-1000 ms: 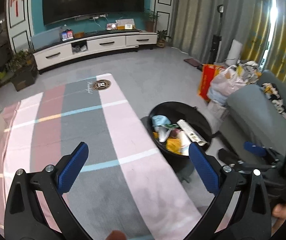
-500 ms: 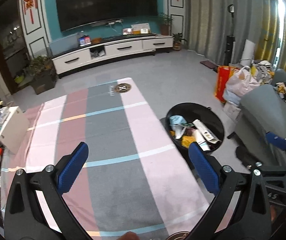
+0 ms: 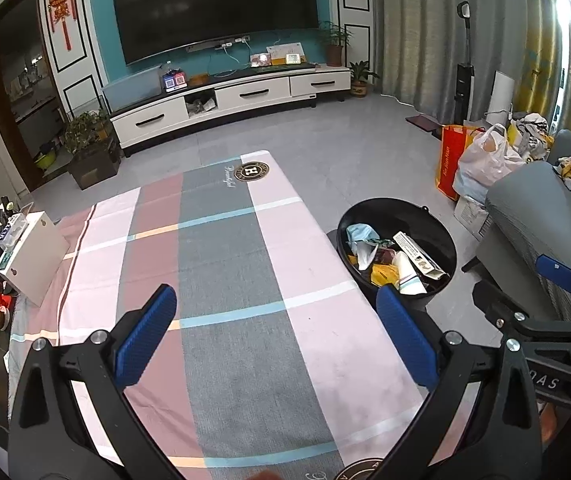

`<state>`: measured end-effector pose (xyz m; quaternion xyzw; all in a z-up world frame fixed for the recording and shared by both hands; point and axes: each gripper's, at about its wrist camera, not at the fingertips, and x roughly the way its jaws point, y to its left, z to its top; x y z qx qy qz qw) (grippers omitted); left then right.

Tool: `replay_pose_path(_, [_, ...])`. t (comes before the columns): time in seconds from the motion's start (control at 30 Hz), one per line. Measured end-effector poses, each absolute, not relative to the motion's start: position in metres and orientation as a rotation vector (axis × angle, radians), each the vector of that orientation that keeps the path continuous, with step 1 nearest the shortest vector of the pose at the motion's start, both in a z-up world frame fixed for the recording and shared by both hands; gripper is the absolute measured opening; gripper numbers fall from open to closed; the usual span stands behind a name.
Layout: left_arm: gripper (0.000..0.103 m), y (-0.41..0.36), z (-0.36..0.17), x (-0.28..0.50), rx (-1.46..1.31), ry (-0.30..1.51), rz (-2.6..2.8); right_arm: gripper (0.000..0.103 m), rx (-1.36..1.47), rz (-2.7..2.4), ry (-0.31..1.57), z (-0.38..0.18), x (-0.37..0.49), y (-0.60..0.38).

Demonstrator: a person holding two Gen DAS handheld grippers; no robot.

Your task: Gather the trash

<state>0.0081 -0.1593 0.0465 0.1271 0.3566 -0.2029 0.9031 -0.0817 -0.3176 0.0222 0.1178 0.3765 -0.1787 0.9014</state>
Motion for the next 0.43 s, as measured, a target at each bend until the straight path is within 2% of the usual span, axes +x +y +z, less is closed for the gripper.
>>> replay_pose_path(0.43, [0.100, -0.1594, 0.0444, 0.0088, 0.261, 0.744, -0.415, 0.100, 0.254, -0.360, 0.777, 0.0173, -0.0824, -0.3178])
